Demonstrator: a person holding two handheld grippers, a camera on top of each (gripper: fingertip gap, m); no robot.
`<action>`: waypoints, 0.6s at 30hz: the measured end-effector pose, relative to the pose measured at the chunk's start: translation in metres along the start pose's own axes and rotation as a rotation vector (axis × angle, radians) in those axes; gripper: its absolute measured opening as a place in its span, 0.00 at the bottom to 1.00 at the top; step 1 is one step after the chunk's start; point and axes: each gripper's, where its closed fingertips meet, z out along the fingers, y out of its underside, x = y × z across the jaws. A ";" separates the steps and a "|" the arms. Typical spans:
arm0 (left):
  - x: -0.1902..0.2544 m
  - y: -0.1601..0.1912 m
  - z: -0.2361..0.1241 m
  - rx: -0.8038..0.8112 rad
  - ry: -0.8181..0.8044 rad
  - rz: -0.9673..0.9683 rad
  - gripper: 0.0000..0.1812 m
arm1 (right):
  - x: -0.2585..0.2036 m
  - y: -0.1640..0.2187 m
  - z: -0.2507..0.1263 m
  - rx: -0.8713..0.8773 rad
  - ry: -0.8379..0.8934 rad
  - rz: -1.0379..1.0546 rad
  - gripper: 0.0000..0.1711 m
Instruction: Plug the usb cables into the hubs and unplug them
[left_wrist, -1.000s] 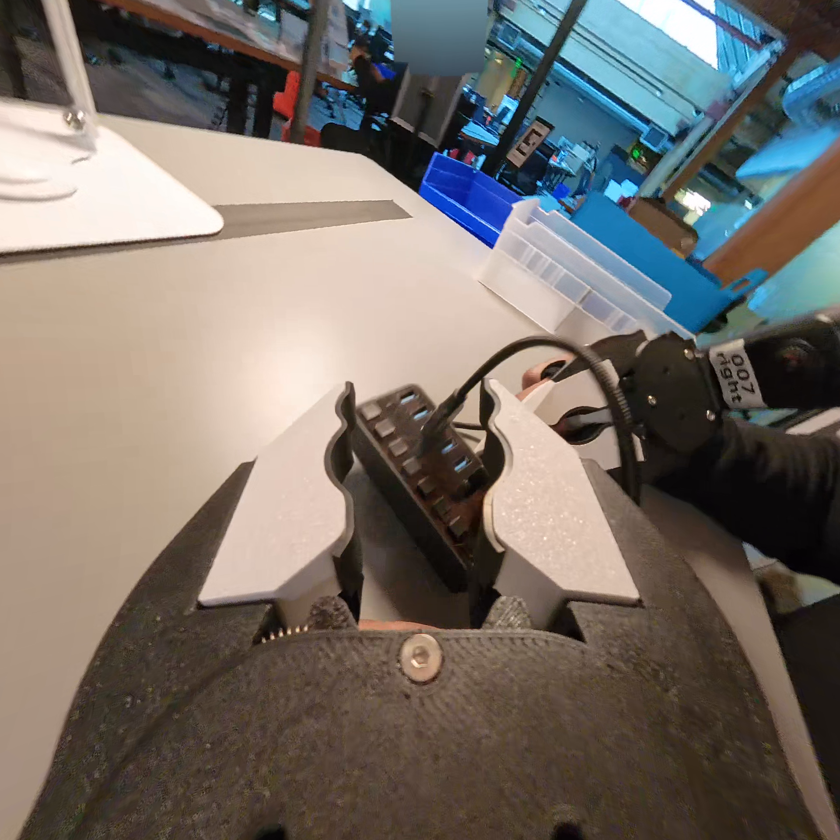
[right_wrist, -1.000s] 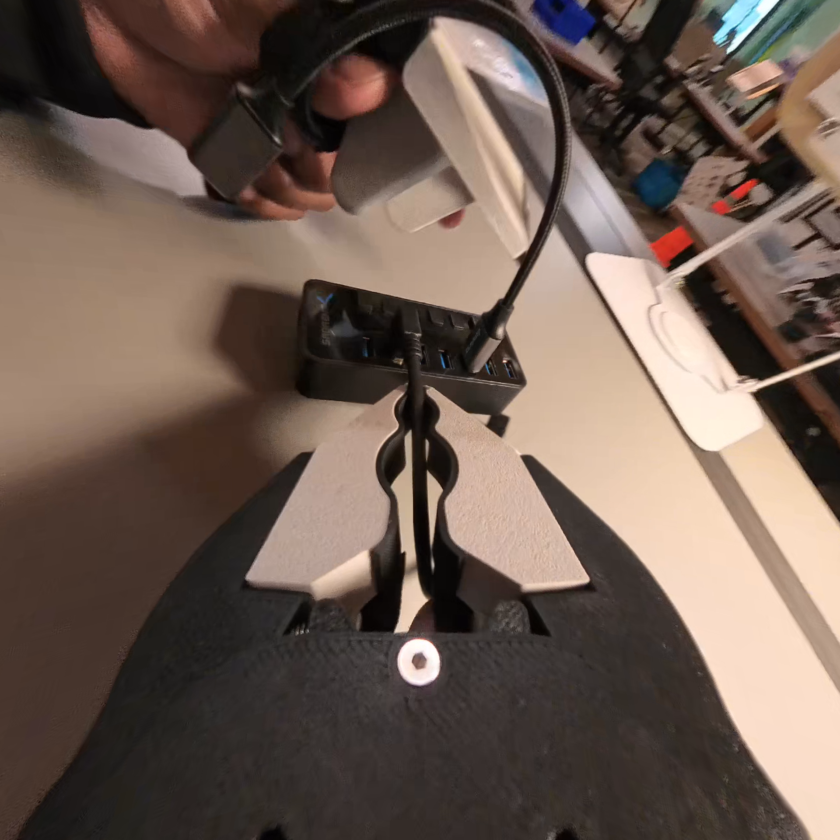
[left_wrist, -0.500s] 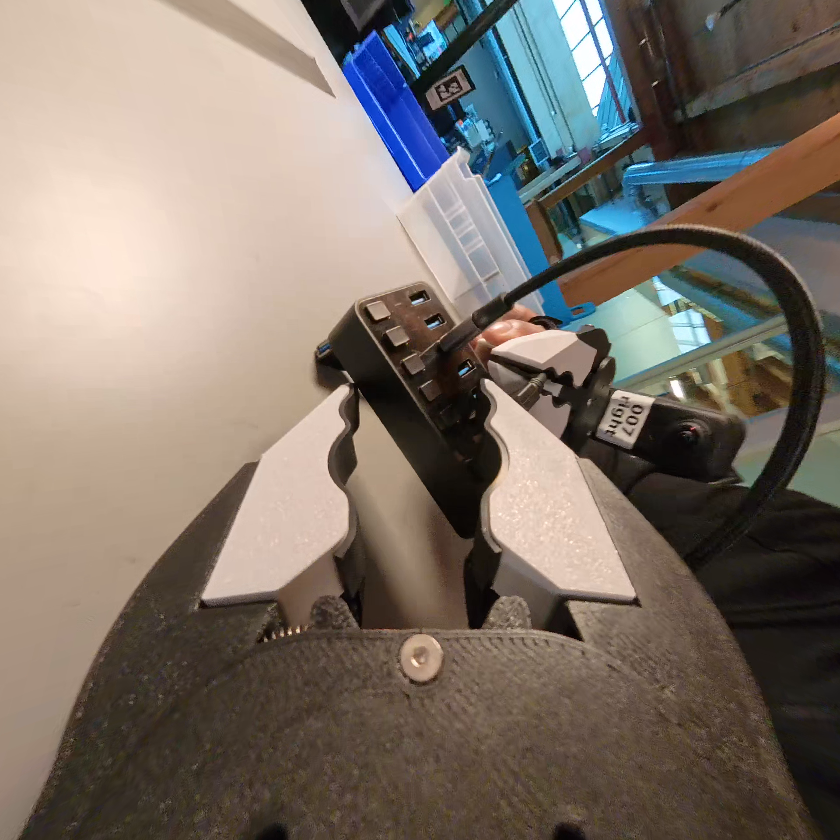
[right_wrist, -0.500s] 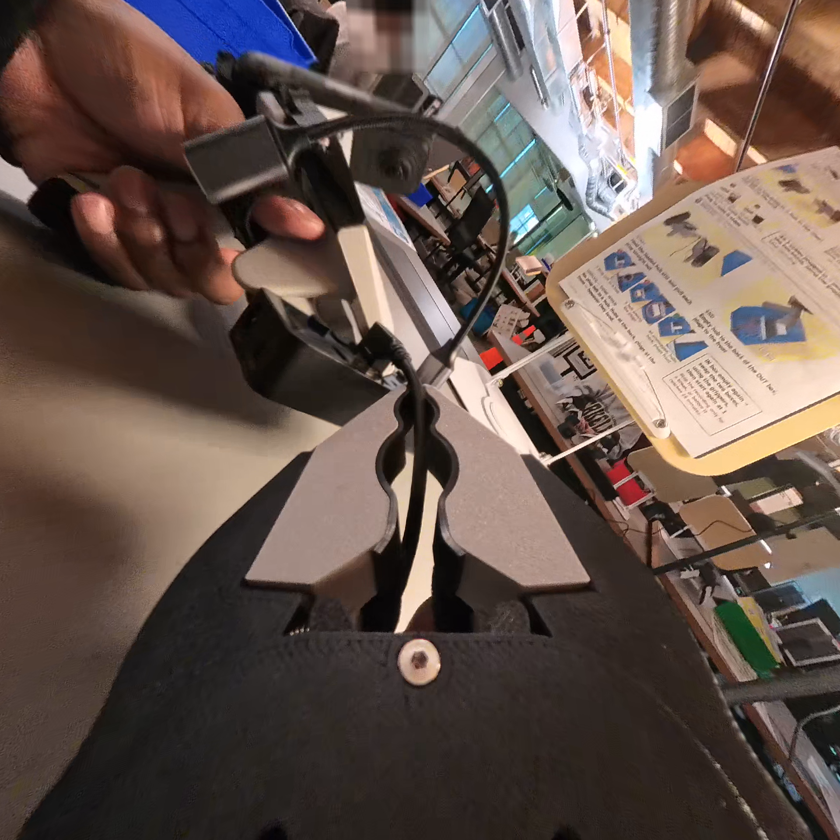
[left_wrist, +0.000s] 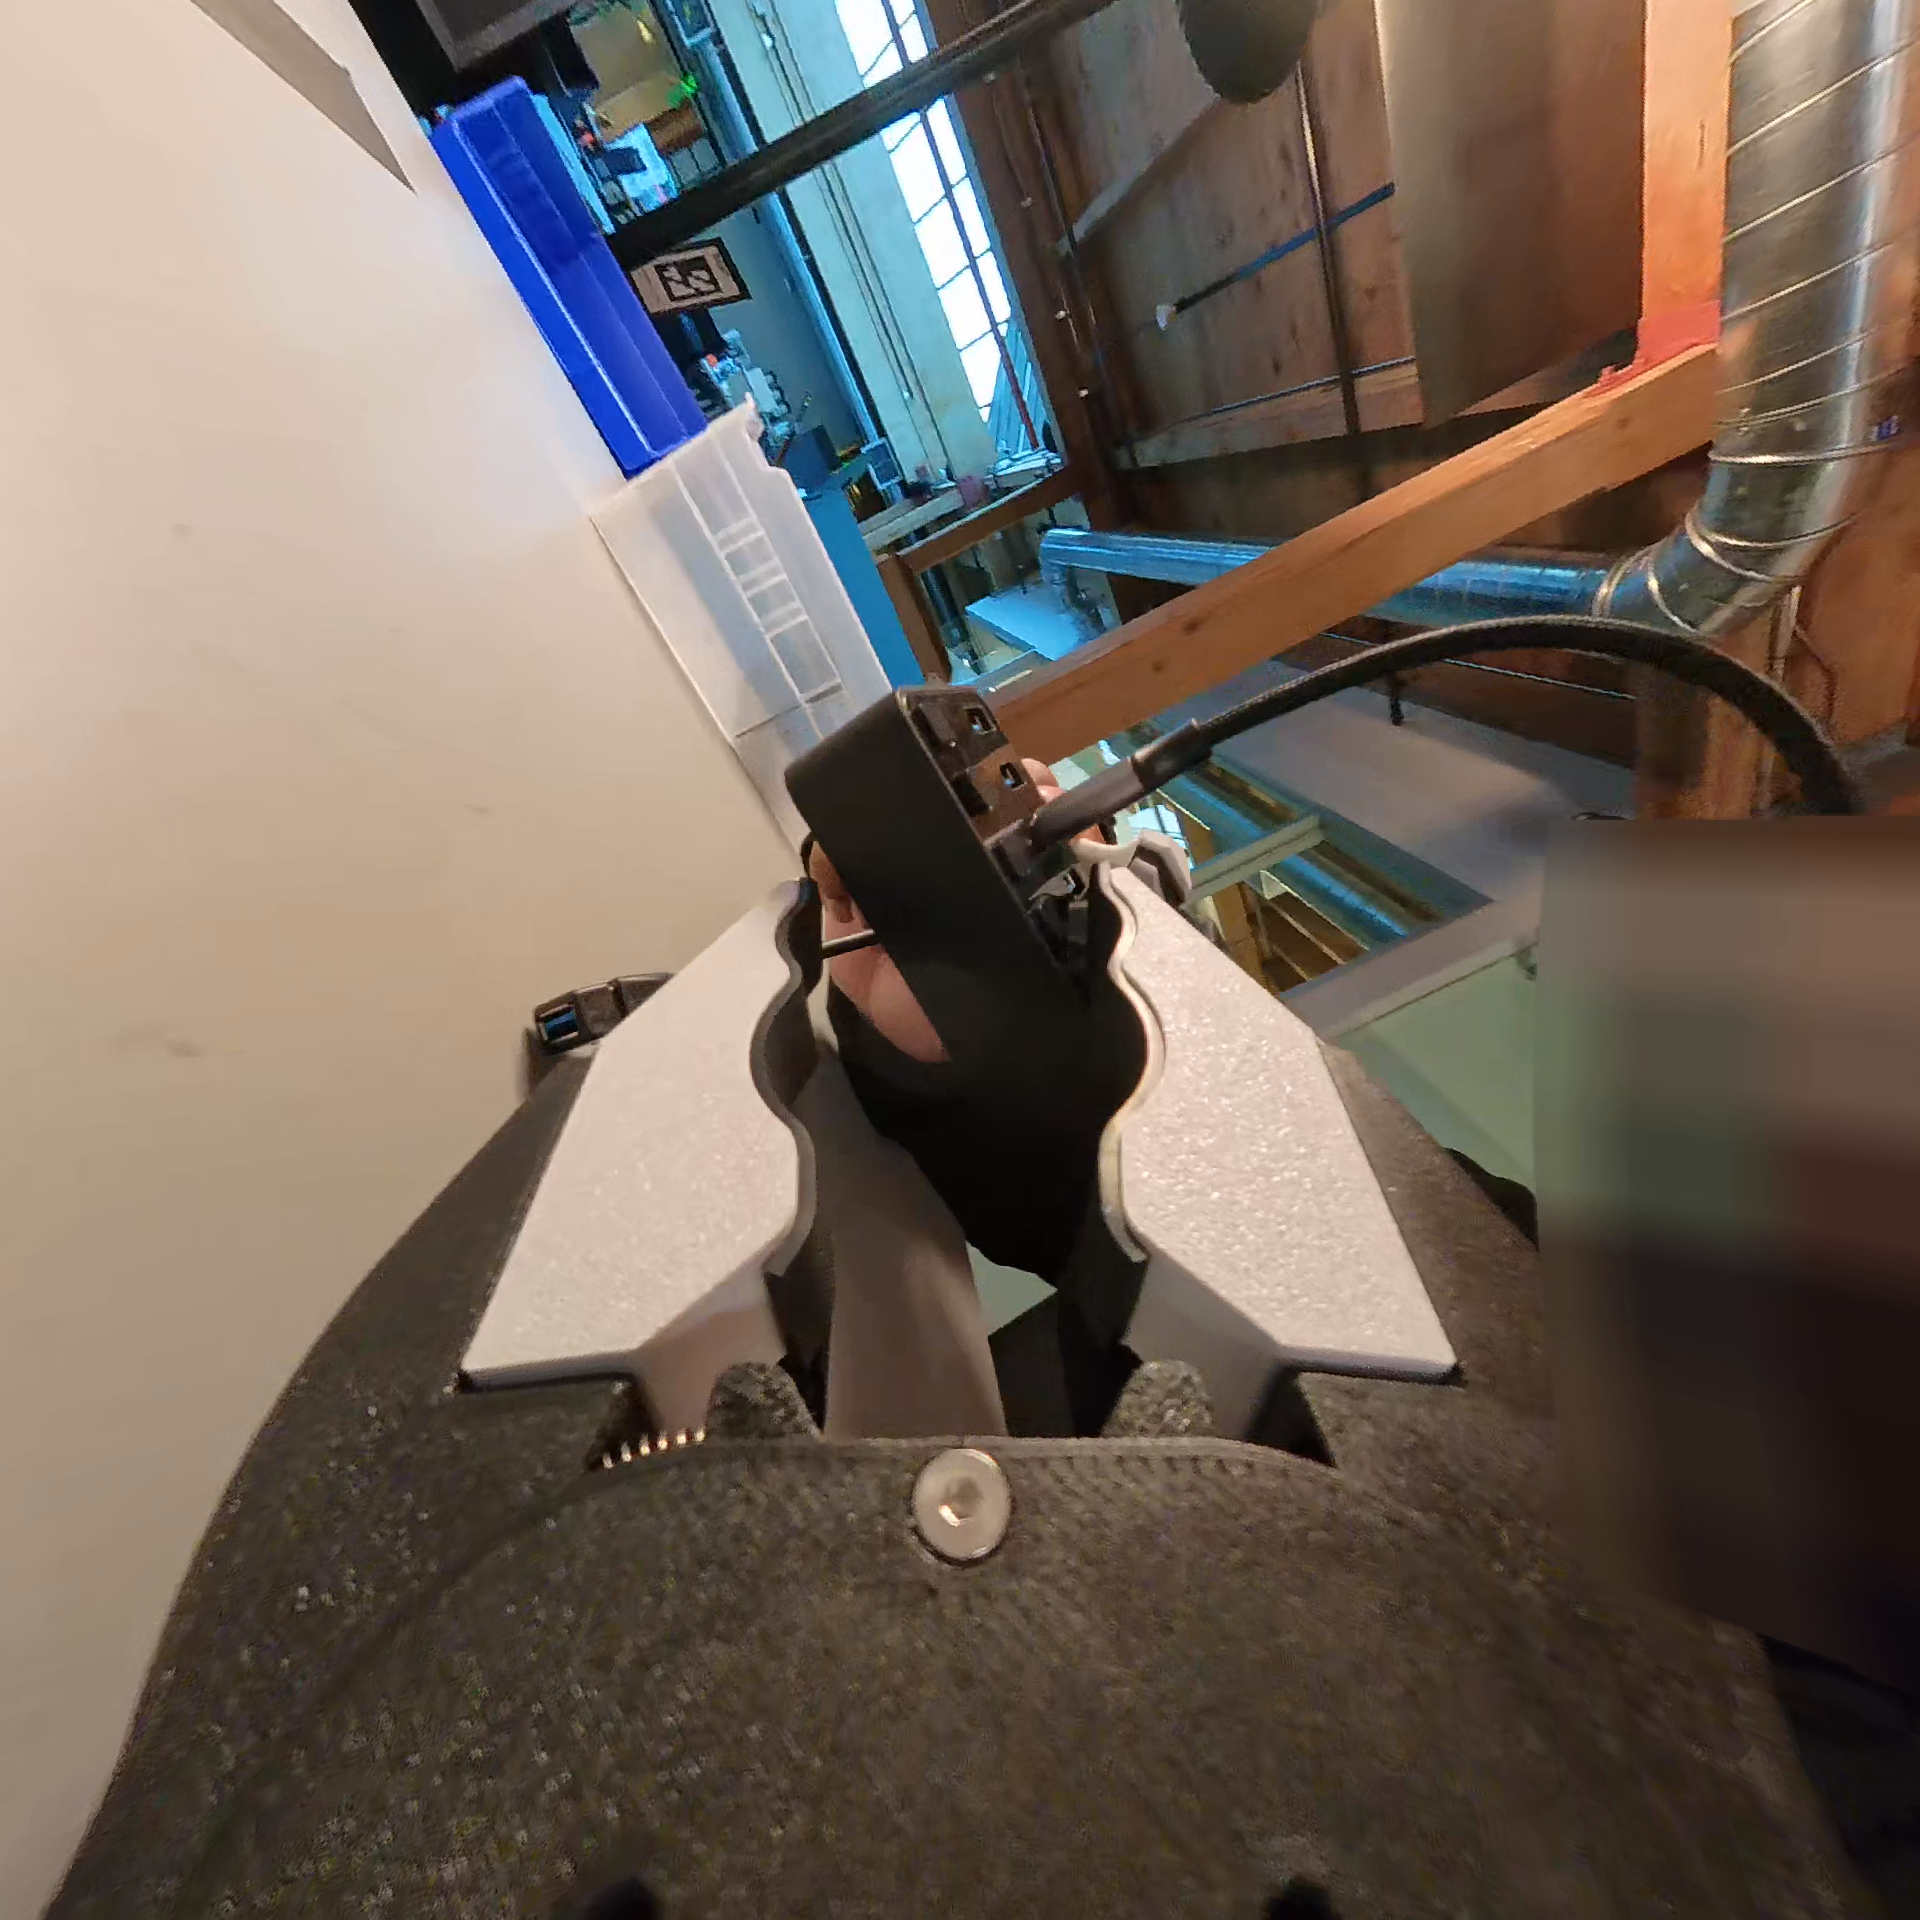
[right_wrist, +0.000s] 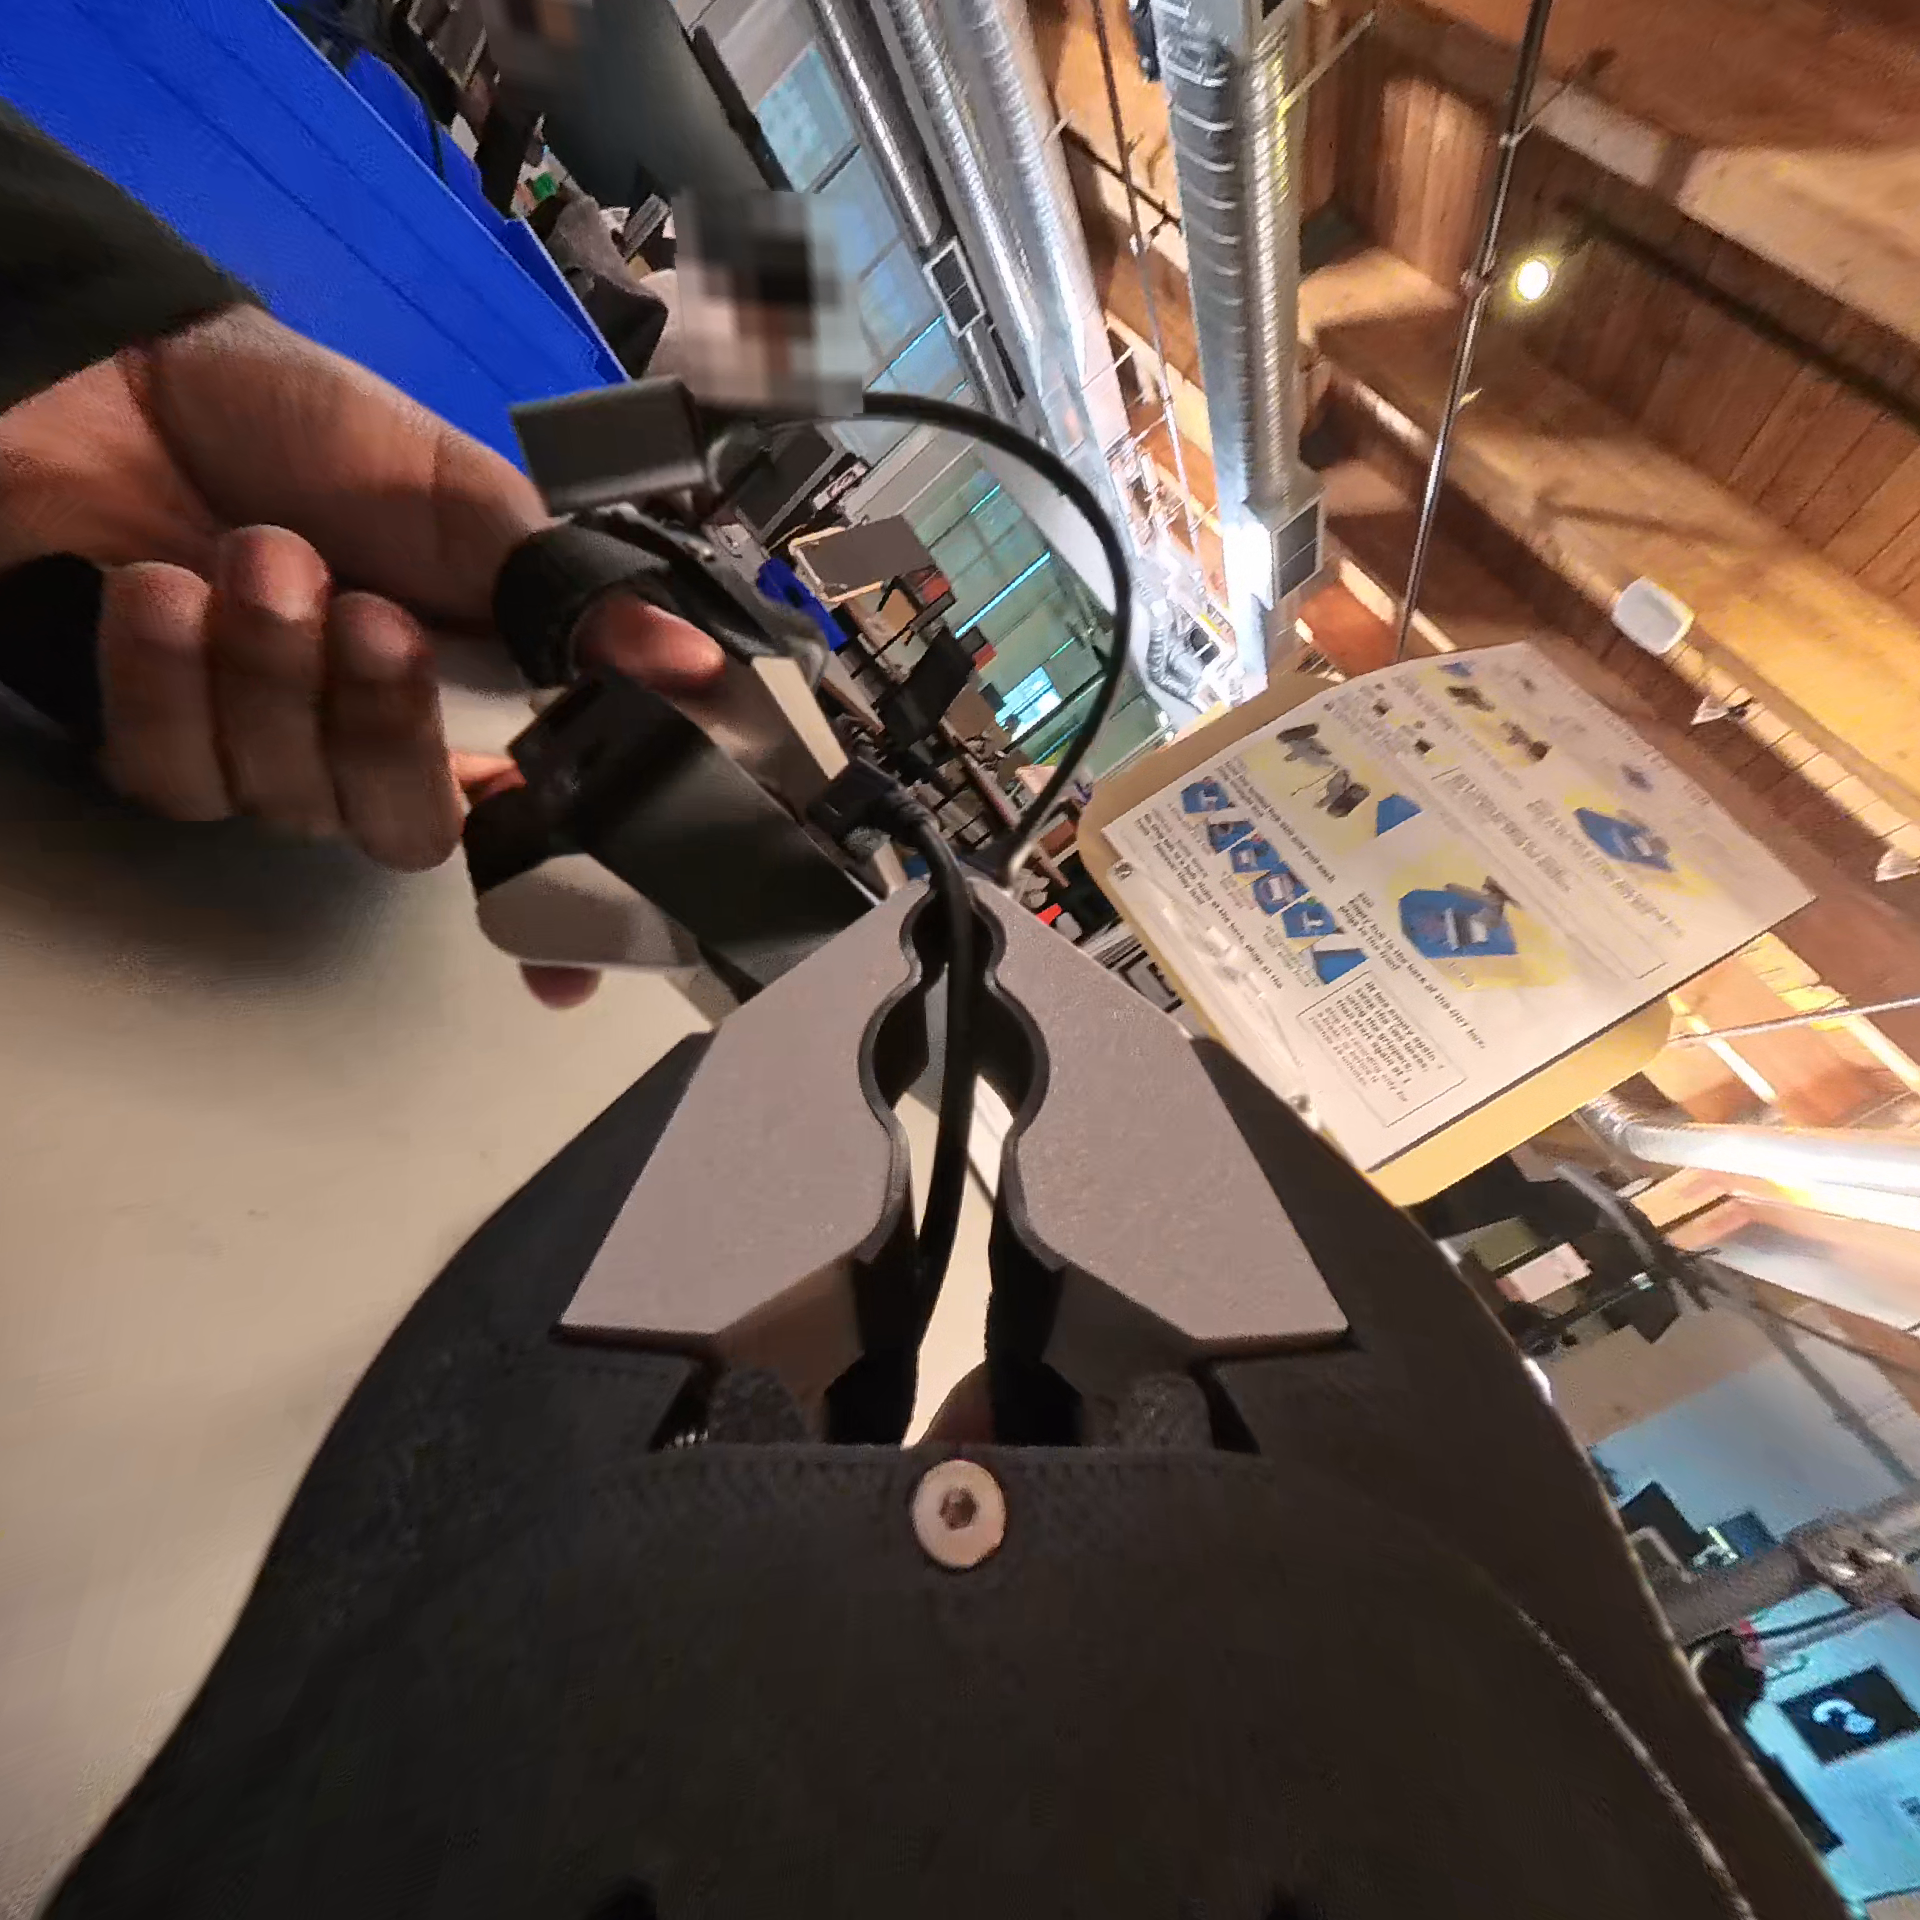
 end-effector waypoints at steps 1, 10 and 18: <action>0.002 0.002 0.002 -0.002 0.020 -0.009 0.30 | 0.002 -0.002 -0.001 0.008 0.011 -0.007 0.00; 0.011 0.021 0.014 -0.093 0.014 0.105 0.21 | 0.012 0.018 0.001 -0.046 0.050 0.010 0.00; 0.005 -0.027 -0.009 0.113 -0.346 0.544 0.15 | 0.029 0.070 0.002 -0.281 0.110 -0.027 0.09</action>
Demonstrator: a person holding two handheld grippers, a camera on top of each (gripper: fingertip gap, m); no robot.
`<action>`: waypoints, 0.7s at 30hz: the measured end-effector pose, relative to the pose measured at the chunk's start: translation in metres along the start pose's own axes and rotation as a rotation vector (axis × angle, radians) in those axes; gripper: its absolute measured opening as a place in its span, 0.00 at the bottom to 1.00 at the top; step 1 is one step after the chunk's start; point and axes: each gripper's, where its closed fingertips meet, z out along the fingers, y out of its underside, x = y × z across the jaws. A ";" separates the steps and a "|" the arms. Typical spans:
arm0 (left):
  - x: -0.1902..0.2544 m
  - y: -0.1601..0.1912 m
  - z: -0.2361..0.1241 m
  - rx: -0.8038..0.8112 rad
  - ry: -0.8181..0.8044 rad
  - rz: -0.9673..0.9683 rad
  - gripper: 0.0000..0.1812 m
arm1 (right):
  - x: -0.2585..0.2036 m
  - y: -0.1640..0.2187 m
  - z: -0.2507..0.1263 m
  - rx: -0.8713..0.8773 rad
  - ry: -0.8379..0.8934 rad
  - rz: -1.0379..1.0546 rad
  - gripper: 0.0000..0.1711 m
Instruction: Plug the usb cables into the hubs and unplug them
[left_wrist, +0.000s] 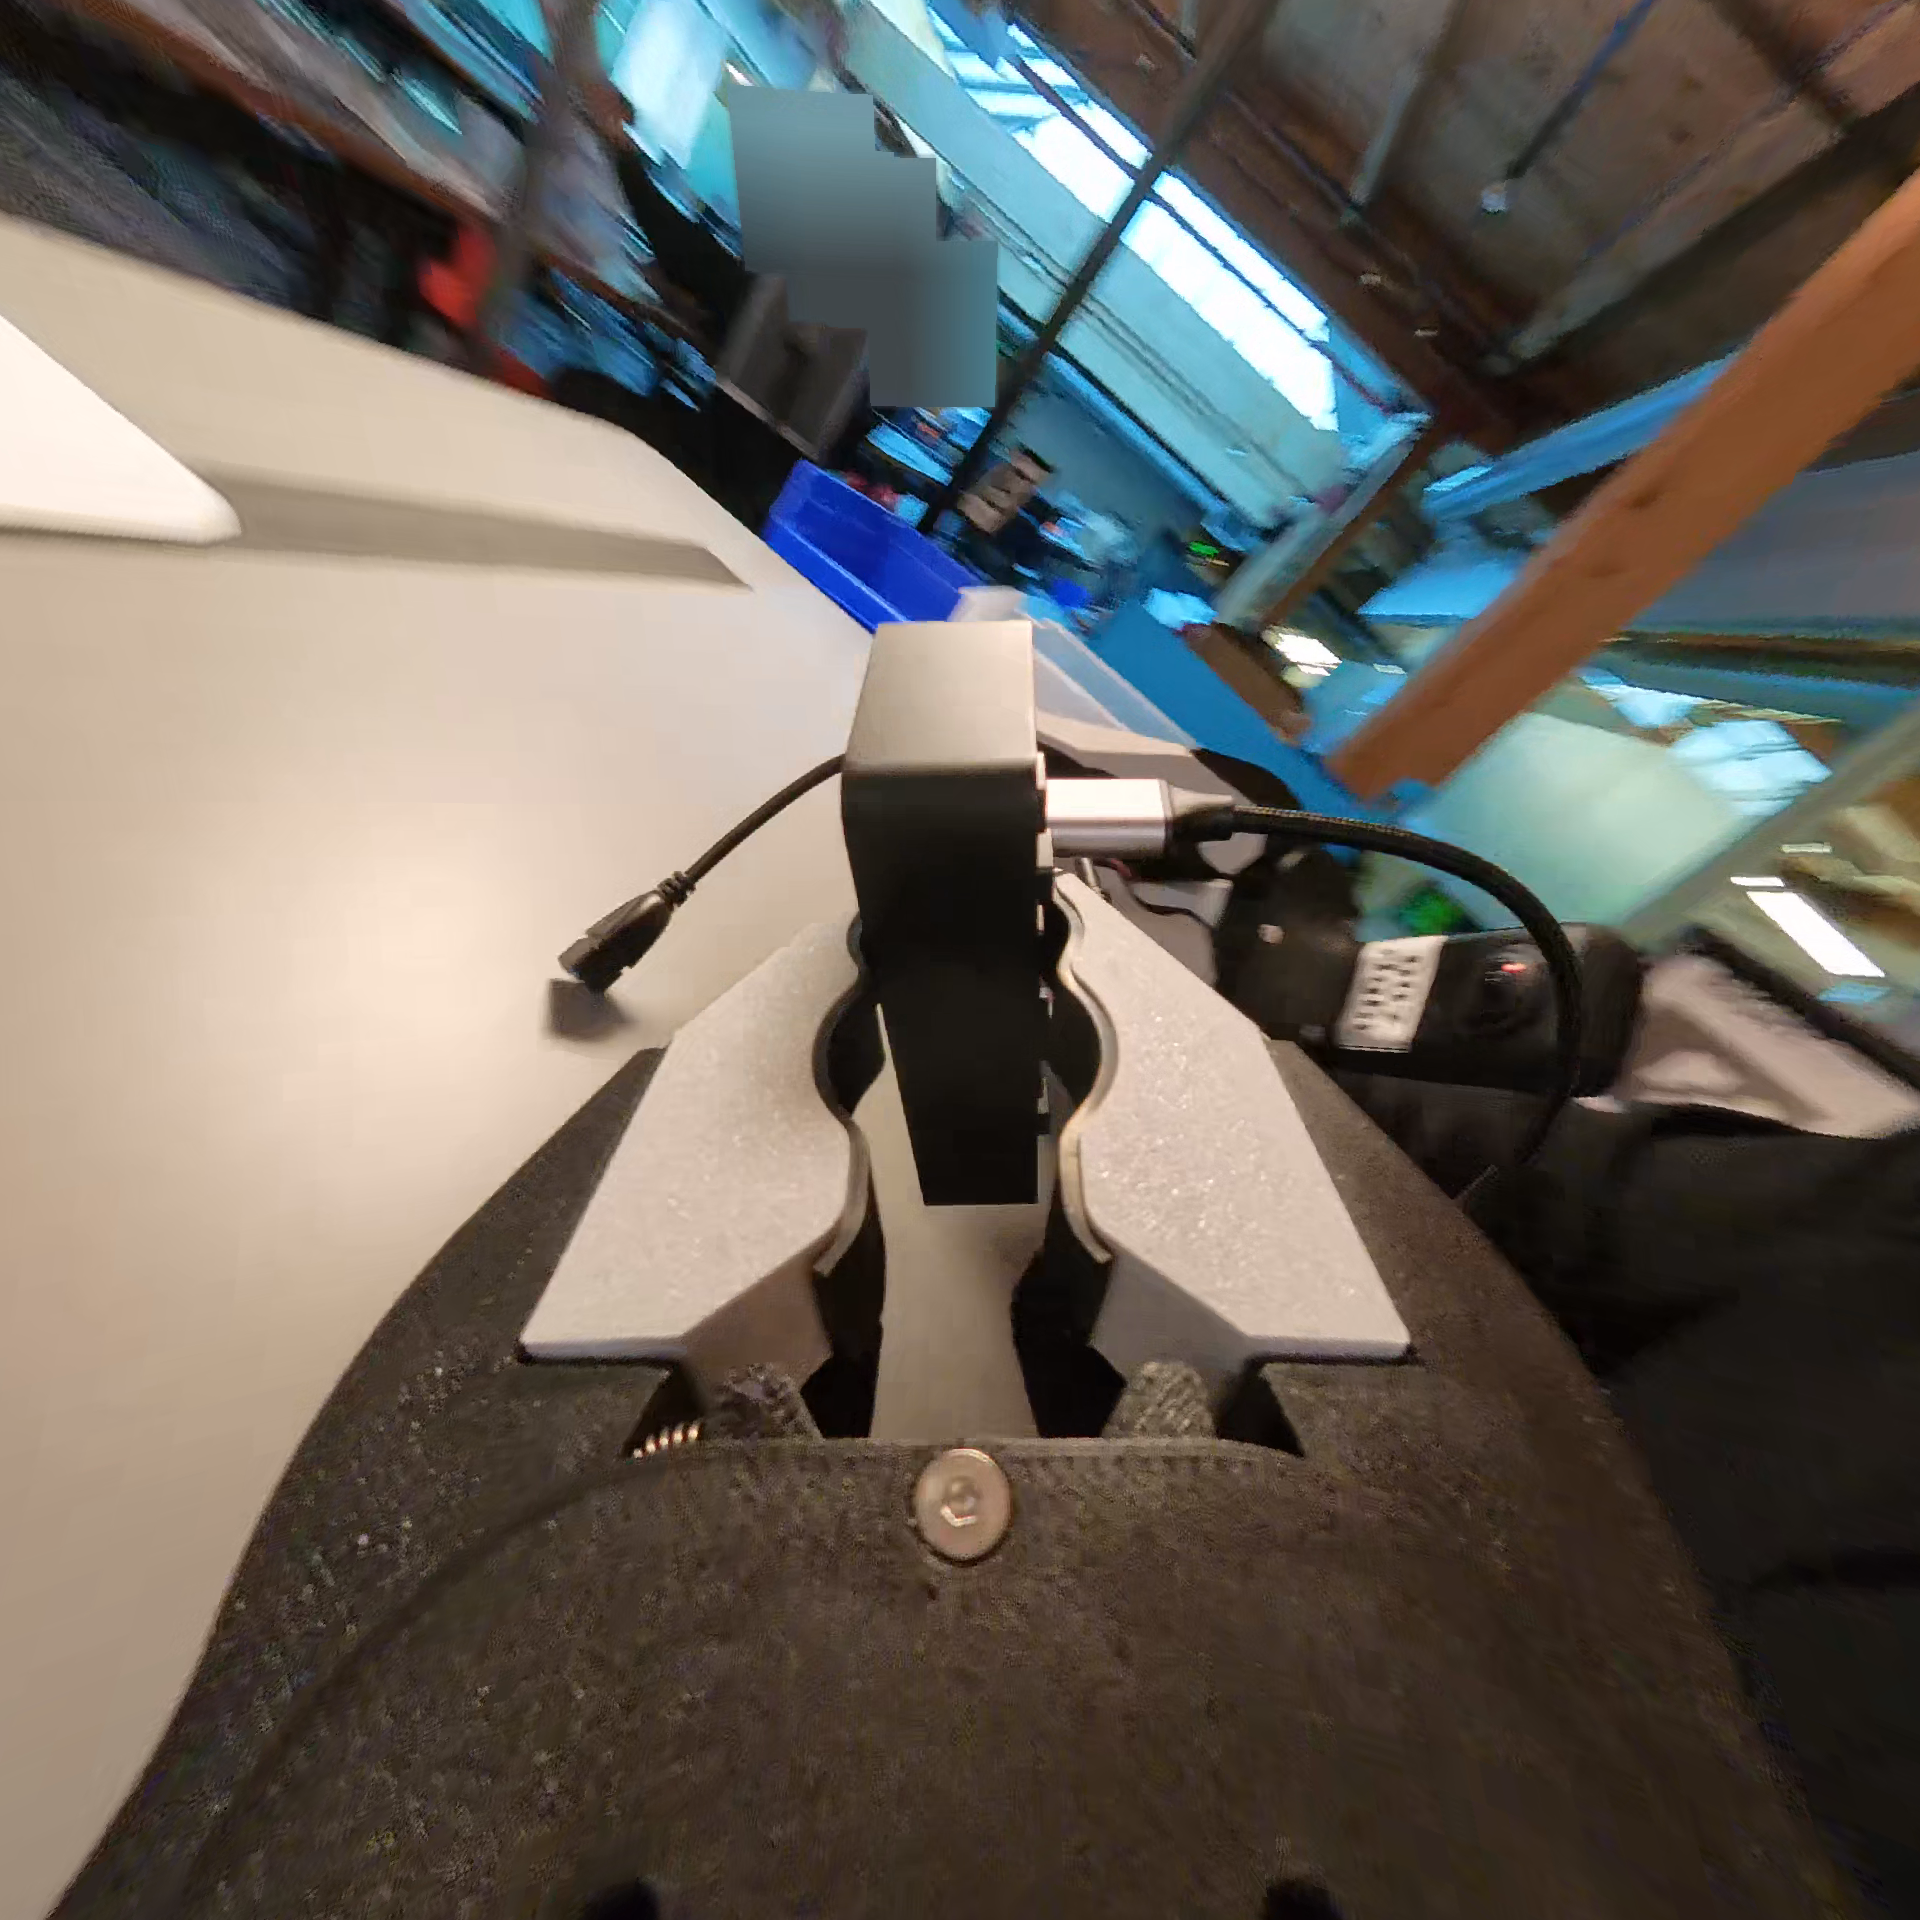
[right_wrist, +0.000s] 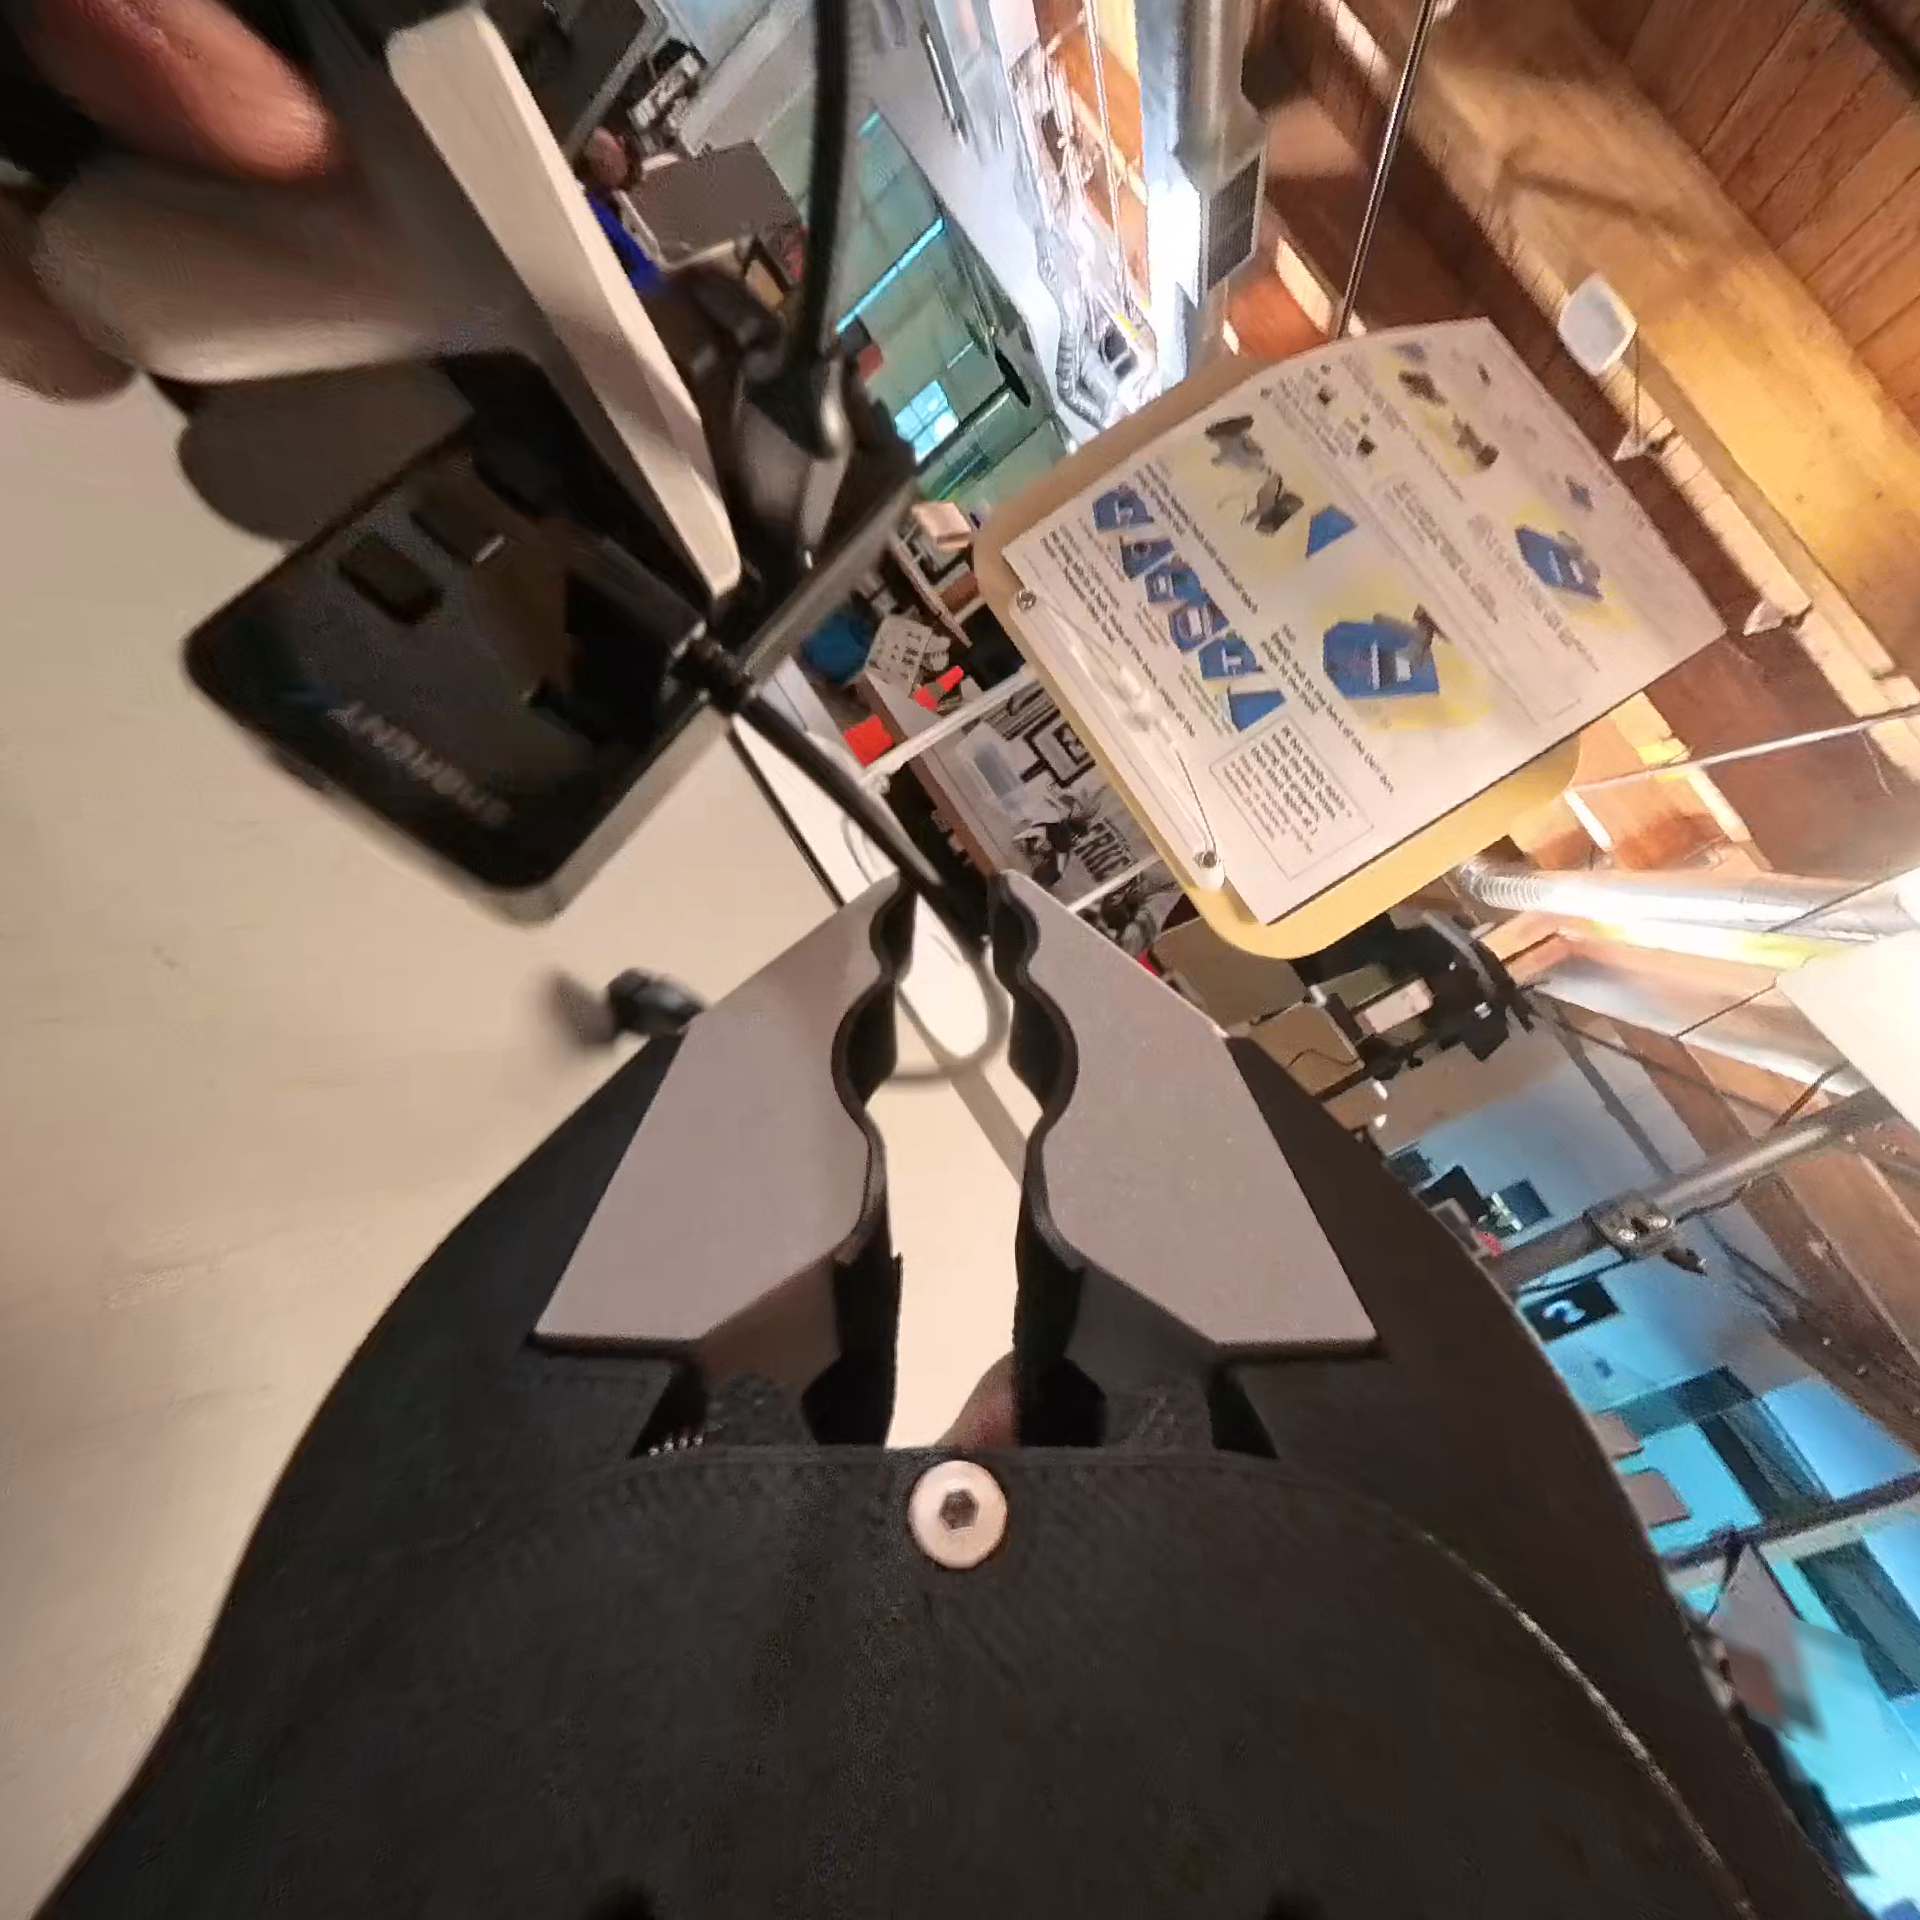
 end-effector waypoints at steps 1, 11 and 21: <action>-0.008 -0.008 -0.005 0.035 -0.079 0.080 0.15 | 0.001 0.003 0.001 -0.011 -0.007 0.025 0.09; -0.037 -0.025 -0.026 -0.023 -0.624 0.843 0.15 | -0.020 -0.037 -0.010 0.108 -0.354 0.620 0.17; -0.028 -0.006 -0.006 -0.080 -0.613 1.002 0.16 | -0.052 -0.024 -0.002 -0.077 -0.428 0.710 0.09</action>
